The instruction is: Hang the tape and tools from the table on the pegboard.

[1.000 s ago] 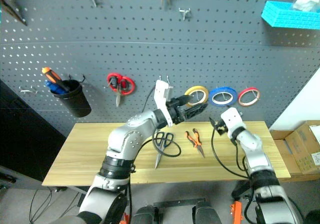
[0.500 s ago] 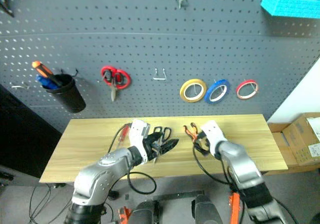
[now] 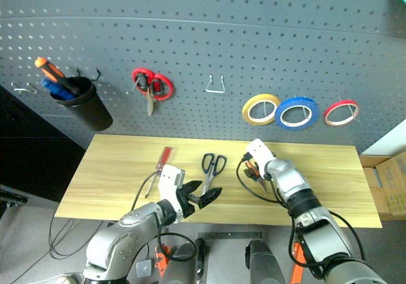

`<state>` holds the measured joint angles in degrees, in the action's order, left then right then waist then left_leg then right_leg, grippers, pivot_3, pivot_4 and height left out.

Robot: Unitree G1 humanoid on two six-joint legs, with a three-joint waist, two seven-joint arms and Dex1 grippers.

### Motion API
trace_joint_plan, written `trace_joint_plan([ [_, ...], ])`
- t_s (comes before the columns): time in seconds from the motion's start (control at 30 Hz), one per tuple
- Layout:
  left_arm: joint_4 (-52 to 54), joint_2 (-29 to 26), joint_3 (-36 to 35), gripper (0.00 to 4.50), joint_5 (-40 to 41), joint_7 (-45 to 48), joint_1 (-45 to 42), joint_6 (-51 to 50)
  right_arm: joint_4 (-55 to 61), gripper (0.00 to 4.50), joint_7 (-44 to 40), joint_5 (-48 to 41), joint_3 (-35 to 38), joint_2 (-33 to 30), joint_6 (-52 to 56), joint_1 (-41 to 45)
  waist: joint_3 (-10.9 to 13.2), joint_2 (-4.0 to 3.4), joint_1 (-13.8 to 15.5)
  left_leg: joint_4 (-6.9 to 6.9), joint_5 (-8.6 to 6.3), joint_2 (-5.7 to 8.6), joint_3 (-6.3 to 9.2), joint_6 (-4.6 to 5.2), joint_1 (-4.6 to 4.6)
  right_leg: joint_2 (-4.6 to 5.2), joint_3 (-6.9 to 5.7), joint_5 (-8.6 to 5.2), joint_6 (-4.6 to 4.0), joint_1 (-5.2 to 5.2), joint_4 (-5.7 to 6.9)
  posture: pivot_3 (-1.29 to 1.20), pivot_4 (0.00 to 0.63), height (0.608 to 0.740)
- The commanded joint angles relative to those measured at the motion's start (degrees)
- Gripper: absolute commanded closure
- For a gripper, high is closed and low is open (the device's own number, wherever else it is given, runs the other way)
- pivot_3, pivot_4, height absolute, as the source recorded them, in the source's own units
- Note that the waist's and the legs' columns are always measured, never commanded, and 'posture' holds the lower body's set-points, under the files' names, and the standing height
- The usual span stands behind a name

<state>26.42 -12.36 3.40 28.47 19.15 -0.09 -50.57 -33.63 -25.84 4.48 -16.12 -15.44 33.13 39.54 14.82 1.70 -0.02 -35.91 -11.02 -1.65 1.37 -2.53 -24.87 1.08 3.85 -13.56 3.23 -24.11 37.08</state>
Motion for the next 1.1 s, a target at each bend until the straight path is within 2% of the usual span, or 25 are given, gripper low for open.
trace_joint_plan([
  [0.03, 2.47, 0.05, -0.62, 0.00, 0.74, -0.24, 0.01, 1.11, -2.28, 0.03, 1.21, 0.32, 2.27, -0.28, -1.37, 1.46, 0.32, -0.03, -0.05, 0.00, 0.00, 0.00, -0.01, 0.00, 0.00, 0.00, 0.01, 0.00, 0.00, 0.00, 0.00, 0.12, 0.312, 0.740],
  [0.53, 0.80, -0.43, -1.31, 0.00, 0.88, 0.45, -2.63, 0.81, -1.53, 0.03, -1.65, -0.18, 2.86, 0.95, 6.56, -0.78, 0.96, -0.06, -0.14, -0.11, 0.01, 0.00, -0.02, -0.01, 0.02, -0.01, 0.03, -0.13, 0.20, 0.03, 0.00, 0.11, 0.304, 0.740],
  [0.63, 0.82, -0.16, -0.98, 0.00, 0.84, 0.37, -2.69, 0.87, -2.09, 0.63, -1.53, -0.28, 3.65, 0.68, 7.69, -0.68, 0.96, -0.06, -0.14, -0.09, 0.01, 0.00, -0.02, -0.01, 0.02, -0.01, 0.03, -0.13, 0.20, 0.04, -0.02, 0.10, 0.297, 0.740],
  [0.83, 0.25, 0.40, -0.36, 0.00, 0.47, 0.52, -3.20, 1.40, -2.07, 2.61, -1.25, -0.31, 4.55, 0.43, 8.12, -0.37, 0.95, -0.05, -0.13, -0.12, 0.02, 0.00, -0.02, -0.01, 0.03, -0.01, 0.03, -0.16, 0.26, 0.05, -0.01, 0.10, 0.282, 0.740],
  [0.87, 0.08, 0.52, -0.25, 0.00, 0.42, 0.56, -3.41, 1.52, -1.75, 2.75, -1.20, -0.30, 4.62, 0.38, 8.21, -0.50, 0.95, -0.05, -0.13, -0.12, 0.02, 0.00, -0.02, -0.01, 0.03, -0.01, 0.03, -0.17, 0.27, 0.05, -0.01, 0.09, 0.279, 0.740],
  [1.0, -0.91, 0.62, 0.09, 0.00, 0.19, 0.87, -4.28, 2.28, -0.91, 2.75, -1.19, -0.30, 4.76, 0.27, 8.36, -0.82, 0.95, -0.05, -0.13, -0.12, 0.02, 0.00, -0.02, -0.02, 0.02, -0.01, 0.03, -0.16, 0.27, 0.05, -0.02, 0.09, 0.272, 0.740],
  [1.1, -1.61, 1.22, -0.16, 0.00, 0.31, 1.13, -5.74, 4.05, 6.42, 2.75, -2.15, -0.01, 4.35, -1.92, 7.04, -4.30, 0.94, -0.04, 0.10, -0.11, 0.02, 0.02, -0.01, -0.02, 0.01, -0.01, 0.01, -0.14, 0.24, 0.05, -0.02, 0.08, 0.252, 0.740],
])
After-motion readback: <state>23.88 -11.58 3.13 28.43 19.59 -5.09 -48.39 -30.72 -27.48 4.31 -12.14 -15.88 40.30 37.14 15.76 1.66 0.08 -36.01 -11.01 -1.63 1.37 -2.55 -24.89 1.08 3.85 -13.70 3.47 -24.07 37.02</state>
